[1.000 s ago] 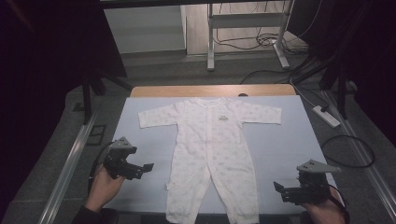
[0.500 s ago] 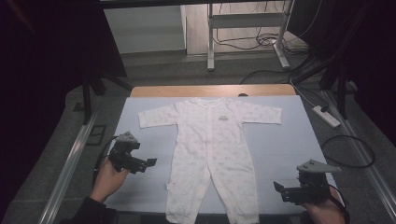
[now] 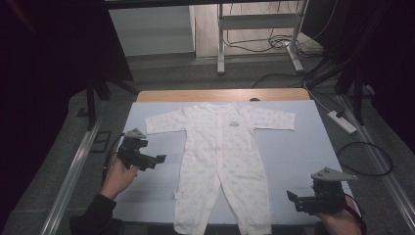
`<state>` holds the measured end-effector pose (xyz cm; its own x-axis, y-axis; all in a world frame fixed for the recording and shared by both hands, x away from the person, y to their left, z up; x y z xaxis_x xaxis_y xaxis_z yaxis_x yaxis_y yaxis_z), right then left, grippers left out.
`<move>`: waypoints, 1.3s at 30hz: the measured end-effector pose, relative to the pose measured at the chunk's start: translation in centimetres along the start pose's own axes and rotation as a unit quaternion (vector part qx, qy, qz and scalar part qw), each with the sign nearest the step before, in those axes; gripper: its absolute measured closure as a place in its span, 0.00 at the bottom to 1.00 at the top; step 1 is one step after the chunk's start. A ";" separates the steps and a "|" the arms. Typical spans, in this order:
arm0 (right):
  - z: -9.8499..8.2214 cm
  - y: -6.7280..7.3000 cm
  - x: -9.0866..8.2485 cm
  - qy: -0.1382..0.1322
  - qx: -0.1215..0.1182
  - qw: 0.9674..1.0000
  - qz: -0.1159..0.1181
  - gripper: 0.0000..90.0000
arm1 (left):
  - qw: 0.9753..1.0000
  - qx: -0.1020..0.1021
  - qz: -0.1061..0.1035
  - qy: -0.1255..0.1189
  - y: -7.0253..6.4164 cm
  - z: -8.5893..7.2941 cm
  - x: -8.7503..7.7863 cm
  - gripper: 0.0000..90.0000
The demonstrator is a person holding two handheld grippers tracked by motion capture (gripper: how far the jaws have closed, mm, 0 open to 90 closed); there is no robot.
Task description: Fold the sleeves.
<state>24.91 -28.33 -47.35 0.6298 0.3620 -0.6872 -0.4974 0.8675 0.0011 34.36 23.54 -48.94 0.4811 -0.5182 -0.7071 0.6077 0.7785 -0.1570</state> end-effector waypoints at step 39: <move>0.0 0.0 0.1 0.002 0.001 1.000 0.000 0.00 | 0.998 -0.055 0.020 0.010 6.0 2.9 2.9 0.00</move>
<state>24.98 -28.34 -47.40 0.6275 0.3599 -0.6905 -0.4963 0.8682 0.0015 41.28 25.62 -49.93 0.4898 -0.4801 -0.7278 0.5143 0.8331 -0.2034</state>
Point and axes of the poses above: each handheld gripper's, and its own axes: x roughly forward along the jaws, z roughly out of its top, y roughly to its left, the point moved 3 cm from there along x, roughly forward along the jaws, and after that the axes turned 2 degrees about -y, right-handed, at the moved point
